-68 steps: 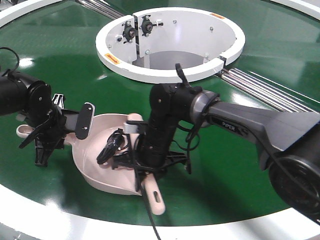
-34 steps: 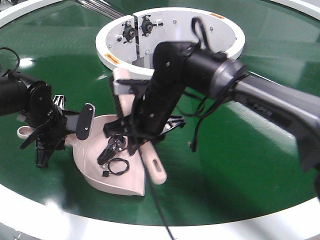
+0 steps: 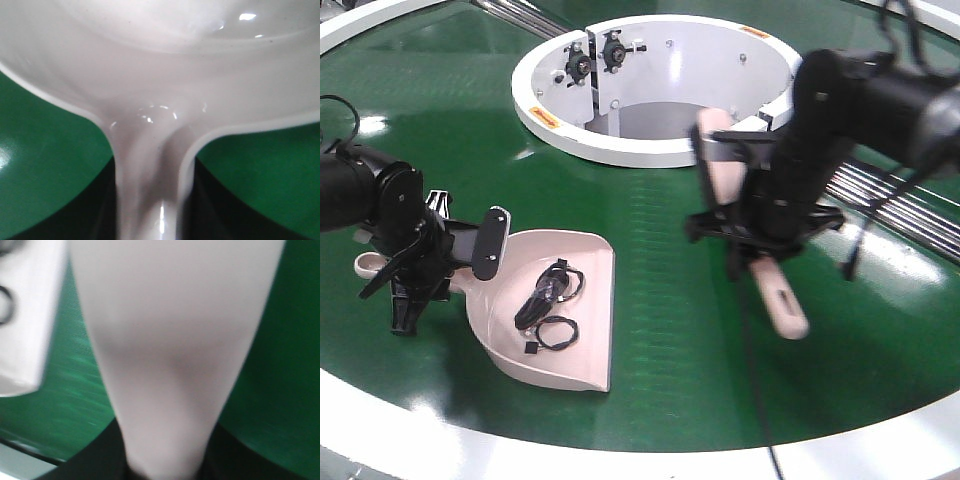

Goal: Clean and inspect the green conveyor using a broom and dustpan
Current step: 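Carry the brush back and lower it onto the table with the right gripper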

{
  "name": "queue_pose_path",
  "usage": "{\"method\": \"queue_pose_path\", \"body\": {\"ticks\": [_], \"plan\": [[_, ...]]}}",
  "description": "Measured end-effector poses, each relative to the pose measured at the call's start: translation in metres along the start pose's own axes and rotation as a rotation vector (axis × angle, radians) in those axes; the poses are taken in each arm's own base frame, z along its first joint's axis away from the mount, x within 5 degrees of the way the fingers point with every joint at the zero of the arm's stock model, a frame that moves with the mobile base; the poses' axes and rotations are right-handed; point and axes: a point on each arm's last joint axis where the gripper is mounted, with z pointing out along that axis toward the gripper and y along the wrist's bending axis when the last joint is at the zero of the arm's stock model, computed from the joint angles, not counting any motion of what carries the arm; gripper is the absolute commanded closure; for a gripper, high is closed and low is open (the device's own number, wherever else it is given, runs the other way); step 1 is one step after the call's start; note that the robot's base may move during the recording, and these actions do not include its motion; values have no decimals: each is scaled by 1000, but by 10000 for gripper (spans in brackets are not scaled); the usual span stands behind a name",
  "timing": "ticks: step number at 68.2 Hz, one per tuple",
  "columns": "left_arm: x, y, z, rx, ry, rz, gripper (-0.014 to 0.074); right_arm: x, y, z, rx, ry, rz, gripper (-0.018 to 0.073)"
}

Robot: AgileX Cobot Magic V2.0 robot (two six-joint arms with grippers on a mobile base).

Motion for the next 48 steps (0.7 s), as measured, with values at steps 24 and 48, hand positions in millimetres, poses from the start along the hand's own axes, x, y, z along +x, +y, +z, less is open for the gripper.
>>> {"method": "queue_pose_path", "body": {"ticks": [24,48], "plan": [[0,0,0,0,0,0,603,20,-74,14,126,91,62,561],[0,0,0,0,-1,-1,603,16,-83,50,168,190,32,560]]}}
